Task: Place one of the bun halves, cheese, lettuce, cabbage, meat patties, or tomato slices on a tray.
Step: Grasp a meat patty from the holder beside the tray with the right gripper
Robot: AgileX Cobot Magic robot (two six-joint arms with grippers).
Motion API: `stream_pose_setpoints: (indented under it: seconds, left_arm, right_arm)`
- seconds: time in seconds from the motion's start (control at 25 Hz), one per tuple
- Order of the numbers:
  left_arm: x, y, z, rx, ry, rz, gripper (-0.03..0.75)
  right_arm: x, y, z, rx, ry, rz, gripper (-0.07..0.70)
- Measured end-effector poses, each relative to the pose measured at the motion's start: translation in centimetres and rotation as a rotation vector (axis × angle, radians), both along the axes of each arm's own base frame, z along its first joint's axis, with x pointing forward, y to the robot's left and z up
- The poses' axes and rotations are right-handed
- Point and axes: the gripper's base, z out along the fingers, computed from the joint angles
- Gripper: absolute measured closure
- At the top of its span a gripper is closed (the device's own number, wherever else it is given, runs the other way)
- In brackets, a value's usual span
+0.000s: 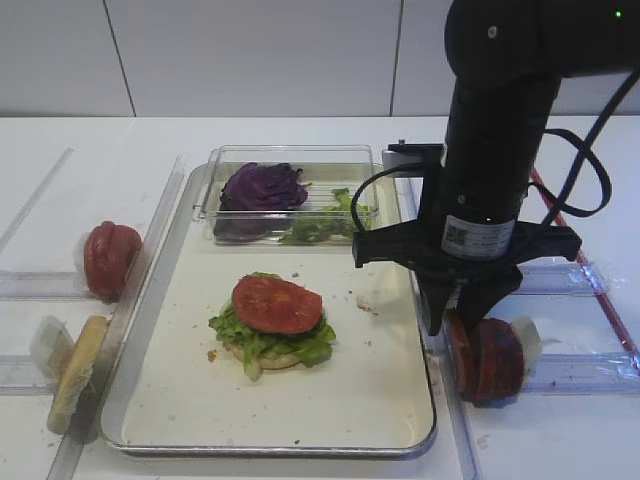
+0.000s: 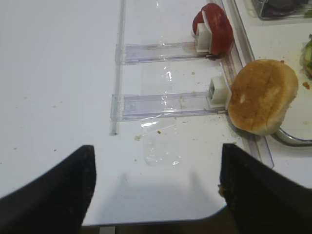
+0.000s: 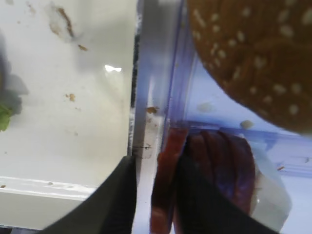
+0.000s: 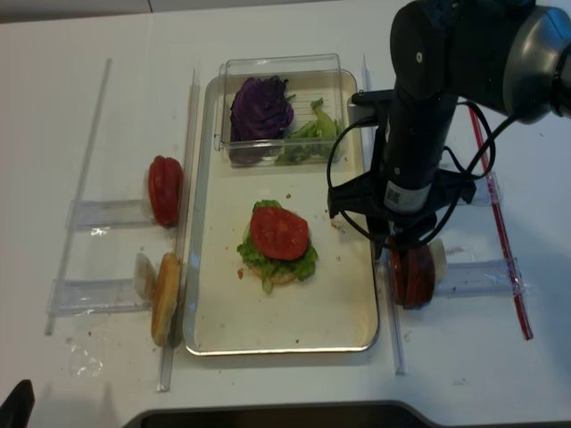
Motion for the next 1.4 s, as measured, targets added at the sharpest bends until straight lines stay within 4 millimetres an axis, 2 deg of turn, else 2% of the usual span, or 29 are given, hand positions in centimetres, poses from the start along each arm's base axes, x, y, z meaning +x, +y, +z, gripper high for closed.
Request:
stream_pose_setpoints:
  seconds: [0.32, 0.84, 1.4]
  left_arm:
    - [0.0, 0.0, 0.0, 0.0, 0.0, 0.0, 0.226]
    - [0.0, 0.0, 0.0, 0.0, 0.0, 0.0, 0.226]
    - [0.0, 0.0, 0.0, 0.0, 0.0, 0.0, 0.226]
  right_arm:
    - [0.2, -0.3, -0.1, -0.028, -0.022, 0.045, 0.542]
    - [0.2, -0.4, 0.0, -0.036, -0.03, 0.047, 0.549]
    - [-0.6, -0.9, 2.7, 0.001, -0.104, 0.049, 0.549]
